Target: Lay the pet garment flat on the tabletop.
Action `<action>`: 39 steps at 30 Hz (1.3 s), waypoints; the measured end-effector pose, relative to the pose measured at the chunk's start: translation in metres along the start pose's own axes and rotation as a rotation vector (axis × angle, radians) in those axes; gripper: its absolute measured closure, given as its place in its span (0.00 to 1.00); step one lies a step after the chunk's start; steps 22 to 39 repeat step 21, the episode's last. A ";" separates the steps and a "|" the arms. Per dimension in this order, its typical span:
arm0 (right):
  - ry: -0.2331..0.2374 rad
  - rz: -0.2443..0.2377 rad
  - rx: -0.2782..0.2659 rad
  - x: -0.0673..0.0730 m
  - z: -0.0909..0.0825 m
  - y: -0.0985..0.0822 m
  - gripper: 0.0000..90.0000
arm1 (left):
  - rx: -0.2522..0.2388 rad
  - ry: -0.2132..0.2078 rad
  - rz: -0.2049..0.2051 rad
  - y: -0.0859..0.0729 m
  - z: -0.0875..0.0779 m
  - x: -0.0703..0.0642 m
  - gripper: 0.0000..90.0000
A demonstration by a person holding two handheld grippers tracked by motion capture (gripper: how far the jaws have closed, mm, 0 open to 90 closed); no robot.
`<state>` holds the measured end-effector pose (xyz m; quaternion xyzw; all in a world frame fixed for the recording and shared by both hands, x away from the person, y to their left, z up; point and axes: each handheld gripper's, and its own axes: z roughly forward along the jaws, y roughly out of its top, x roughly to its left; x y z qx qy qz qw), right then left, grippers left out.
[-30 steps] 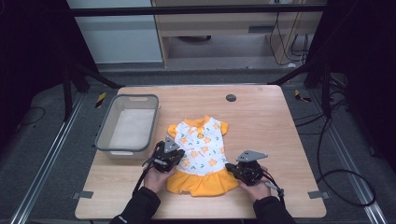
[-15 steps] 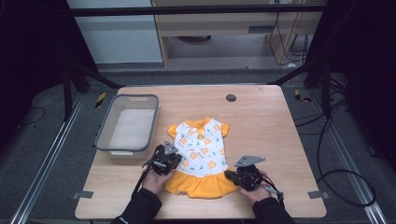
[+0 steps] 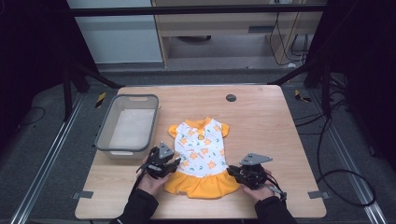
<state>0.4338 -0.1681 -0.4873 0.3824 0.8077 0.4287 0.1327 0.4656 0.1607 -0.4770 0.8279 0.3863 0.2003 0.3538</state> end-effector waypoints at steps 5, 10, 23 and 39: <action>-0.064 0.027 -0.035 -0.010 -0.010 -0.001 0.77 | -0.045 -0.024 -0.001 -0.005 -0.020 -0.001 0.60; -0.145 0.061 -0.059 -0.022 -0.017 -0.004 0.59 | -0.081 -0.064 -0.013 -0.016 -0.036 0.004 0.52; -0.252 0.112 -0.073 -0.043 -0.028 -0.012 0.39 | -0.085 -0.054 -0.050 -0.046 -0.063 0.023 0.42; -0.252 0.112 -0.073 -0.043 -0.028 -0.012 0.39 | -0.085 -0.054 -0.050 -0.046 -0.063 0.023 0.42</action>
